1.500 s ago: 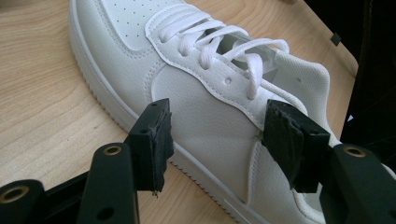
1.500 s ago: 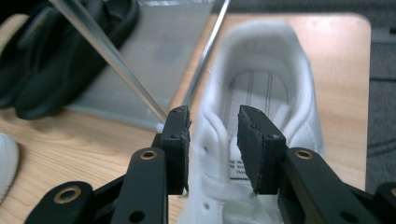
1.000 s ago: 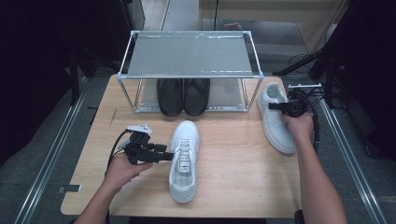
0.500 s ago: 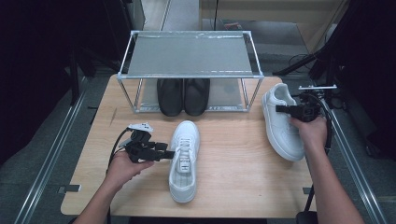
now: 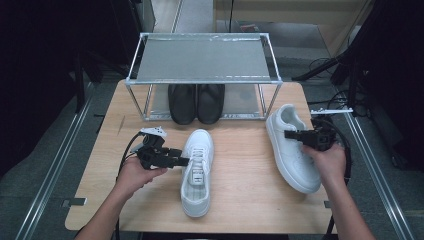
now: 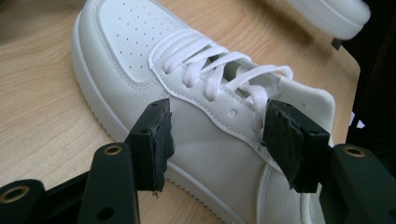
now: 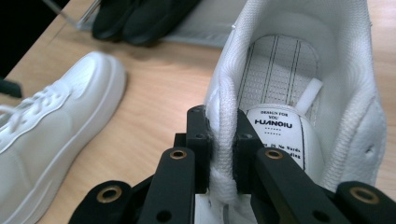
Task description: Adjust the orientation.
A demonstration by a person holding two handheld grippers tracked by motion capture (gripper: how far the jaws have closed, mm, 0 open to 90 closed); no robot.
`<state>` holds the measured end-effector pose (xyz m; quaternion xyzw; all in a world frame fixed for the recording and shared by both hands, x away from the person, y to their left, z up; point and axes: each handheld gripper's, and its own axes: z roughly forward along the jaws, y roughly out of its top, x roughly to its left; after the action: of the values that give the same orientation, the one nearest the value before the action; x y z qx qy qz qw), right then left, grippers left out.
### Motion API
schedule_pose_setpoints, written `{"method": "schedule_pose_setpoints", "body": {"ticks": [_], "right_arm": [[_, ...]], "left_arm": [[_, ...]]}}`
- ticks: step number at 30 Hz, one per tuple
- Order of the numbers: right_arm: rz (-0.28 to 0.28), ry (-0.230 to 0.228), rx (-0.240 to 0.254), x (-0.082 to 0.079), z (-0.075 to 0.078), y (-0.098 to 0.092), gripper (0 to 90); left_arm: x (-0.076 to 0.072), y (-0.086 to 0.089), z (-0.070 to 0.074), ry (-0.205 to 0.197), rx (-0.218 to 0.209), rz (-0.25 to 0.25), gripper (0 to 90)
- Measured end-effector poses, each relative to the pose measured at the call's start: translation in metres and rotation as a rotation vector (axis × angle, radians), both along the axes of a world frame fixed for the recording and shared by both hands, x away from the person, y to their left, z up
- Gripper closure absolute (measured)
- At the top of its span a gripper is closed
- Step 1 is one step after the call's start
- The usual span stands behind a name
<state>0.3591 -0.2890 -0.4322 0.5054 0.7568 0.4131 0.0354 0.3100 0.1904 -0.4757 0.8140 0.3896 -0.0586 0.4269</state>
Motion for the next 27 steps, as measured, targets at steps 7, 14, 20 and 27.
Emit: {"method": "schedule_pose_setpoints", "body": {"ticks": [7,14,20,27], "right_arm": [[0.088,0.018,0.003,-0.014,-0.008,0.030,83.0],[0.152,0.023,-0.004,-0.018,-0.012,0.054,83.0],[0.212,0.025,0.007,-0.020,-0.013,0.081,82.9],[0.266,0.037,0.016,-0.019,-0.018,0.113,82.7]], "left_arm": [[0.003,0.000,0.000,0.006,0.000,-0.008,42.0],[0.002,-0.001,0.000,0.003,0.003,-0.008,42.1],[0.001,-0.001,0.000,0.001,0.005,-0.005,42.0],[0.001,0.000,0.000,0.001,0.005,-0.007,41.6]]}}
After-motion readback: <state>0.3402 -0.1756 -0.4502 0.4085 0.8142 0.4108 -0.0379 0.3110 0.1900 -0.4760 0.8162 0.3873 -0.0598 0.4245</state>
